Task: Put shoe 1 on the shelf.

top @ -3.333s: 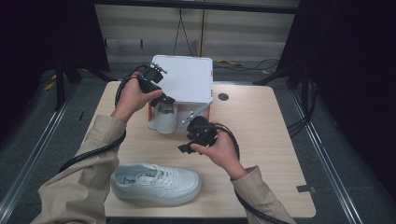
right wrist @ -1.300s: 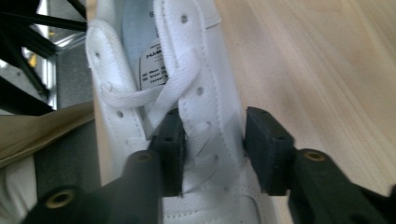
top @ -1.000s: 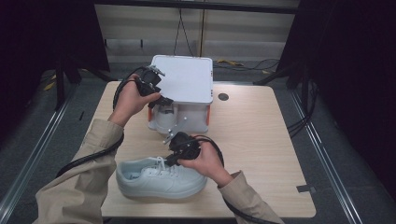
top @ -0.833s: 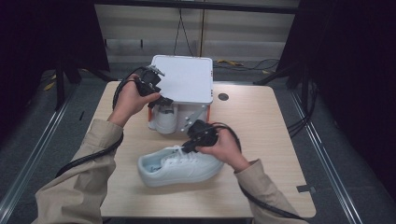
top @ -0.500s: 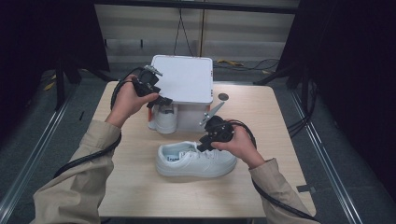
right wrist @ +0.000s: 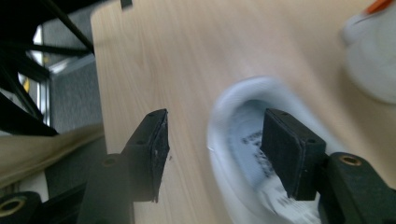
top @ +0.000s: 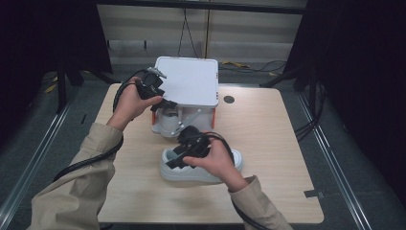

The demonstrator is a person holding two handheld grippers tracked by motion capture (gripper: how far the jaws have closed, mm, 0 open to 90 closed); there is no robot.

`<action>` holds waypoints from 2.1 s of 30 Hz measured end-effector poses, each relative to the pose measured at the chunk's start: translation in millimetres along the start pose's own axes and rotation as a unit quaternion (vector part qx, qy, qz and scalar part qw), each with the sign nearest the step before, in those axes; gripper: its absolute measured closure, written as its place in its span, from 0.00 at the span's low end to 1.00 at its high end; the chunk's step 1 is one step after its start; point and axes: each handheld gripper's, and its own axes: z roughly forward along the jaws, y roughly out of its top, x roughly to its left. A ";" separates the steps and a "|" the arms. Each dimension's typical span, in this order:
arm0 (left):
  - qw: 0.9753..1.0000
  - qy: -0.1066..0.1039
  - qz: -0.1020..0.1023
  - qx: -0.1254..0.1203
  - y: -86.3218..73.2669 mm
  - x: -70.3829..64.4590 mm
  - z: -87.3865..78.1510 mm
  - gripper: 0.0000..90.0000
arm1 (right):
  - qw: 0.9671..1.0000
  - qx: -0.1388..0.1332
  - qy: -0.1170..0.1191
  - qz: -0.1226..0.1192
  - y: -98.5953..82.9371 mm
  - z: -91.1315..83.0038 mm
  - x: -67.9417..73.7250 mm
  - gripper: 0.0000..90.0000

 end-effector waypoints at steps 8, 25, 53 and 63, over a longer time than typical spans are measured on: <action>1.000 0.004 0.008 0.007 1.1 -1.7 0.5 0.27 | 1.000 0.019 -0.017 -0.012 -1.9 33.1 2.3 0.65; 1.000 0.016 0.011 0.009 1.6 -5.7 1.6 0.26 | 0.998 0.051 -0.022 0.004 -62.1 -17.7 -16.2 0.83; 1.000 0.017 0.005 0.012 3.7 -6.0 2.9 0.26 | 0.996 0.061 -0.023 0.063 -68.5 -6.7 -6.0 0.79; 1.000 0.014 0.001 0.010 3.5 -5.3 2.8 0.25 | 0.995 0.071 -0.022 0.069 -64.8 -8.0 -3.8 0.84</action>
